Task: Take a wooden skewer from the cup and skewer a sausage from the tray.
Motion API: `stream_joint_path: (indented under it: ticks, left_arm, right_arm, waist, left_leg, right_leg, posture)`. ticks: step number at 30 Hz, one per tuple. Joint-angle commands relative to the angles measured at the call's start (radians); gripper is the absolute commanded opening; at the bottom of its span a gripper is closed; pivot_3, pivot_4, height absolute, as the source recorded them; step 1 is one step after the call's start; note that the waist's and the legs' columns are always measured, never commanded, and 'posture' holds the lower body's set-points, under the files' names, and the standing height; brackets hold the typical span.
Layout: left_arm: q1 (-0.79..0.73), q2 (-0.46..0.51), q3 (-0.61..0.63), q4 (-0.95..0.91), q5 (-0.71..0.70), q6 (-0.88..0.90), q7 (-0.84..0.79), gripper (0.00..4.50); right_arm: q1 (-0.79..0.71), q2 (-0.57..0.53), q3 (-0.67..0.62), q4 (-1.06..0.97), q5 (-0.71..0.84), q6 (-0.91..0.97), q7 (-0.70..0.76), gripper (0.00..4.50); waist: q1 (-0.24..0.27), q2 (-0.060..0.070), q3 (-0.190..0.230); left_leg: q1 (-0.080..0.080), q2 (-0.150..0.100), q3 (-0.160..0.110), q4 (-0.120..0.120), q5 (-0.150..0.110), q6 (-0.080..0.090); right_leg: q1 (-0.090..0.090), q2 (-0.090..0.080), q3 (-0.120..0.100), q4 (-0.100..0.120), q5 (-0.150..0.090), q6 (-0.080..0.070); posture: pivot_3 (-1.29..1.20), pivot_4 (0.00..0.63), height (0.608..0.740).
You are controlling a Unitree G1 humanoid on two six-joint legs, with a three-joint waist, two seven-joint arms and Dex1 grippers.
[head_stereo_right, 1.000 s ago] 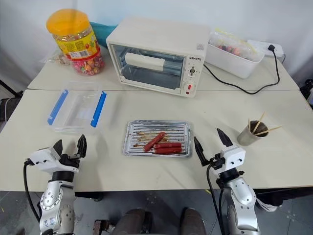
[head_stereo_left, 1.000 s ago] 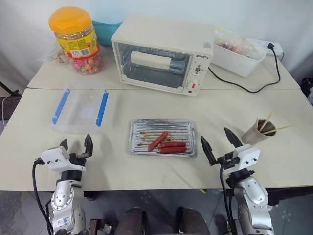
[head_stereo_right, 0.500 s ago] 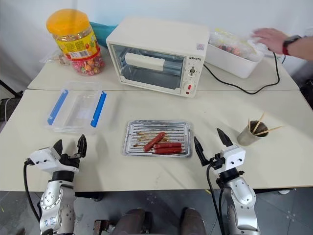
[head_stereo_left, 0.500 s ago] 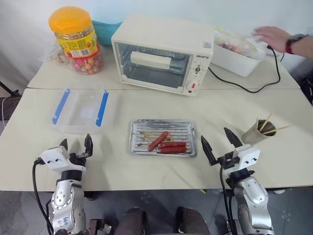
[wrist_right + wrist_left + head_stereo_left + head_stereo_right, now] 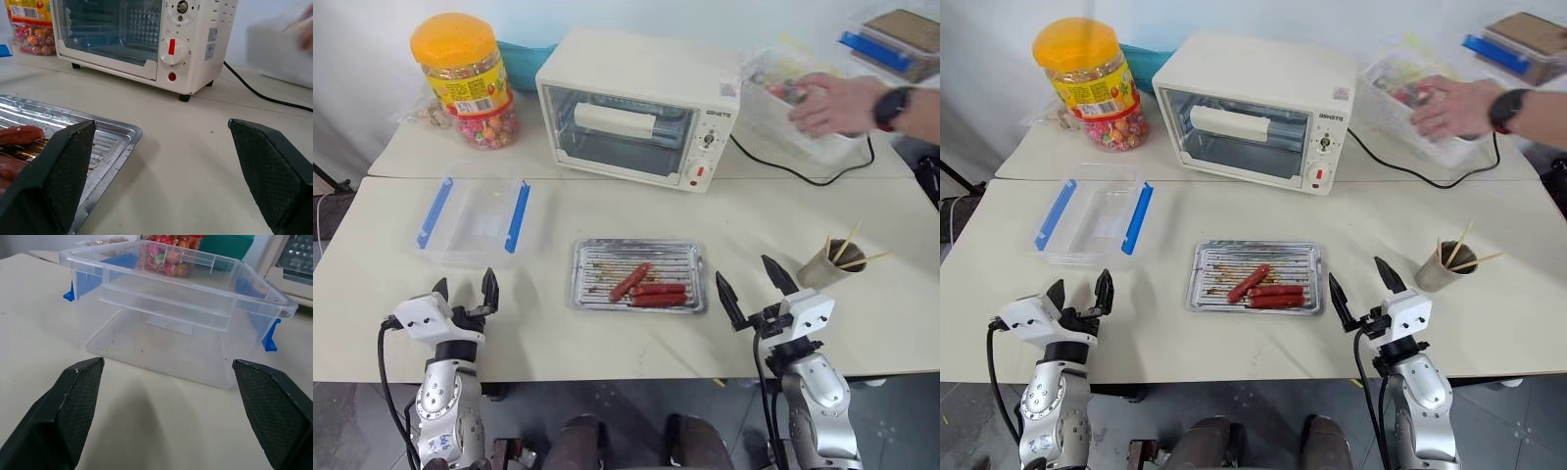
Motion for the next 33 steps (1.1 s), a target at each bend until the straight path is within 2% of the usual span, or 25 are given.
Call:
stream_joint_path:
  ticks: [1,24,33]
  left_arm:
    - [0.022,0.004,0.013,-0.032,0.002,-0.012,0.005,4.46]
    - [0.066,0.003,0.000,-0.095,-0.019,-0.005,-0.018,4.46]
    - [0.146,0.048,-0.080,-0.224,0.029,0.056,-0.070,4.46]
  right_arm:
    - [0.005,-0.004,-0.002,-0.028,0.012,-0.007,0.003,4.50]
    - [0.003,-0.029,-0.003,-0.027,0.034,0.006,0.046,4.50]
    - [-0.020,-0.119,0.011,-0.041,0.069,0.034,0.168,4.50]
  waist:
    - [0.000,0.000,0.000]
    - [0.000,0.000,0.000]
    - [0.000,0.000,0.000]
  left_leg:
    - [0.000,0.000,0.000,0.000,0.000,0.000]
    - [0.000,0.000,0.000,0.000,0.000,0.000]
    - [0.000,0.000,0.000,0.000,0.000,0.000]
  right_leg:
    - [0.000,0.000,0.000,0.000,0.000,0.000]
    - [0.000,0.000,0.000,0.000,0.000,0.000]
    - [0.000,0.000,0.000,0.000,0.000,0.000]
  posture:
    - [0.00,0.150,0.740]
    - [0.00,0.150,0.740]
    - [0.00,0.150,0.740]
